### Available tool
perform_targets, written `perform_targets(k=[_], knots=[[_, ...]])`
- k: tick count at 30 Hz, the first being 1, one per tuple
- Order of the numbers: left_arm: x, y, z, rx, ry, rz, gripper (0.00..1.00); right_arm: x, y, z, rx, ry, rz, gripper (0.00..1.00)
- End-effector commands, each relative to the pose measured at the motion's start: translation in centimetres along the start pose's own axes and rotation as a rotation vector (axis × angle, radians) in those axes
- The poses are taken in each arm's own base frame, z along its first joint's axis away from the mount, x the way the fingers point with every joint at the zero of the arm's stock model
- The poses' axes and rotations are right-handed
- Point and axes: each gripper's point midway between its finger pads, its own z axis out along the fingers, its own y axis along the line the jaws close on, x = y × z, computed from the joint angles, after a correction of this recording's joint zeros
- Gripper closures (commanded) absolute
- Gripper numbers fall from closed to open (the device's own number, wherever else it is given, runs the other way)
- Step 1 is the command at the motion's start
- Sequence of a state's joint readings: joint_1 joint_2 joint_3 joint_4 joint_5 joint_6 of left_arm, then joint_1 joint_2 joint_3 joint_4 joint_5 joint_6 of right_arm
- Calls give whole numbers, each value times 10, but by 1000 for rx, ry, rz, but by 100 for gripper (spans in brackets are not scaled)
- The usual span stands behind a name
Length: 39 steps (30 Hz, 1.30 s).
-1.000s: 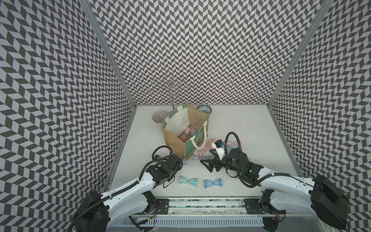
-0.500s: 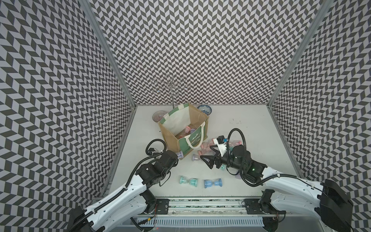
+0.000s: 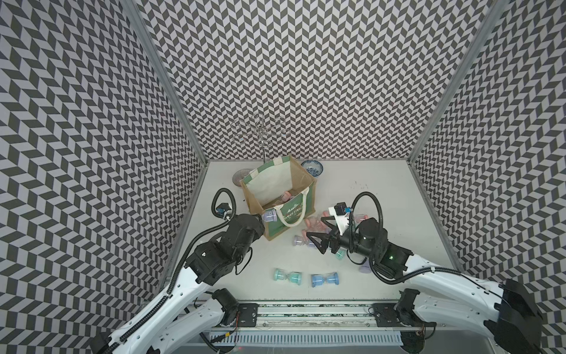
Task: Put the hourglass into the canvas bag
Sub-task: Pick up the hourglass from the center of the board, then place the hourglass in the canvas bag.
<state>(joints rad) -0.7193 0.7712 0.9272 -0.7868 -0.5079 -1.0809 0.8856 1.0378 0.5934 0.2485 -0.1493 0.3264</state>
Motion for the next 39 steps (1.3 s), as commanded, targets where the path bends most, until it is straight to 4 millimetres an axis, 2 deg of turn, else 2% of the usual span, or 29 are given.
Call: perform_targets(k=[1,5,8,13,16,21,26,30,39], knots=[[-31,-21,-20,58,-74,96,57,-30,12,-7,-23,-81,-8,1],[-53,-45,-32,106,-118,140,58,-37,15,-9,-26,-95,1,1],[-67,-70,-33,146,-153,205,57,-42,14,-8,-13,-92,10,1],[-81,-106,-9,156,-162,272,56,-57,13,-7,14,-114,28,1],[-89,-113,12,134,-194,266,55,-64,3,-6,82,-129,52,1],[-97,-115,57,129,-172,225,55,-70,-5,-4,119,-134,73,1],[-92,-112,106,107,-131,216,56,-76,-10,-3,126,-145,81,1],[-82,-102,146,63,-77,217,56,-71,-13,3,135,-120,76,1],[-61,-86,206,-7,-11,215,57,-56,-27,10,154,-77,106,1]])
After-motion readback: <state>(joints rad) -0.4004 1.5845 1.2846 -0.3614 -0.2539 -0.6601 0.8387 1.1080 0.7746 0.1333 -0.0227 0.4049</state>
